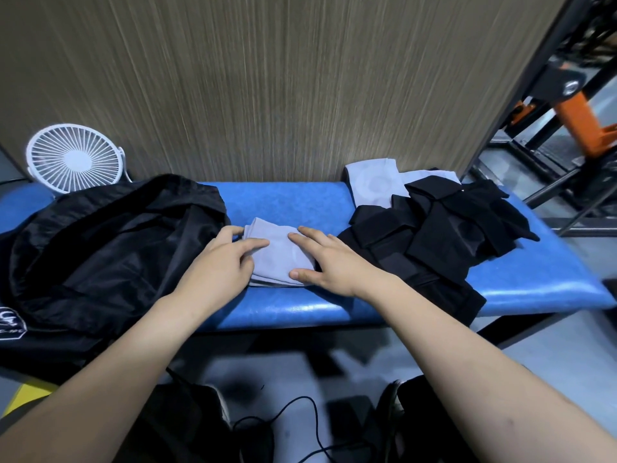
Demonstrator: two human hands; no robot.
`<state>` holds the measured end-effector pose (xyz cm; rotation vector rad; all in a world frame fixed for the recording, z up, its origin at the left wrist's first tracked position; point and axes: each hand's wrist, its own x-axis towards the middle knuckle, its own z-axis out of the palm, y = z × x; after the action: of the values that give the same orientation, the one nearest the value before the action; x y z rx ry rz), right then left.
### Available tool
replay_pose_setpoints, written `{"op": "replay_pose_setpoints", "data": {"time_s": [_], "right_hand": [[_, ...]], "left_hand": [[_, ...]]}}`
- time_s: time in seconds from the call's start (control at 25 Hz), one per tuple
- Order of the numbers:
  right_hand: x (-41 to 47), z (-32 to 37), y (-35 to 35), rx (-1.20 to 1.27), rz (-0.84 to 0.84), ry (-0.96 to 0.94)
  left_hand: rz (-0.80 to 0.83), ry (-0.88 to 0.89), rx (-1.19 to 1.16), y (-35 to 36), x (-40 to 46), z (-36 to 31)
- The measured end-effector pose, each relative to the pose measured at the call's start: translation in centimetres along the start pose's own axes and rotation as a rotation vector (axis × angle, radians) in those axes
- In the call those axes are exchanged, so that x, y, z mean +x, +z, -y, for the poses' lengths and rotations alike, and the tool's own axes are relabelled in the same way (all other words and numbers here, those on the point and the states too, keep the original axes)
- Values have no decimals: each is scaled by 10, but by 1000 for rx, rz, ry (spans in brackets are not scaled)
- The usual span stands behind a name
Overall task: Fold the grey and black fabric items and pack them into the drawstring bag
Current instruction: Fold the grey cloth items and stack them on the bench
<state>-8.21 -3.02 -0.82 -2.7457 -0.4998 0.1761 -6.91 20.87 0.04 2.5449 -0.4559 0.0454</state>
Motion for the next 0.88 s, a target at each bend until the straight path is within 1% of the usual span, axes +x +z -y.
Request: {"op": "replay_pose_setpoints", "data": {"time_s": [0.08,0.2,0.24,0.36,0.44,0.52,0.68,0.88], "right_hand": [[-5,-3,-6,54,-63,-1],[-16,-11,-16,99,-207,0],[-20,-13,-20,91,-249,7],[-32,-22,-37,11,-367,53],[-33,-34,-53,-30,-410,102],[-29,-50,-71,-53,-419,177],[-13,-85,-105,-140,-392,300],[21,-119,-123,-210,-343,348]], "left_hand": [[-66,12,5,-6,-3,-8],[-250,8,15,-19,-4,-26],[-289,14,29,-21,-3,-32],[-312,72,55,-19,9,-44],[-318,141,93,-10,23,-53],[-319,194,137,1,38,-64],[-314,207,108,20,66,-81],[-334,180,49,33,99,-99]]}}
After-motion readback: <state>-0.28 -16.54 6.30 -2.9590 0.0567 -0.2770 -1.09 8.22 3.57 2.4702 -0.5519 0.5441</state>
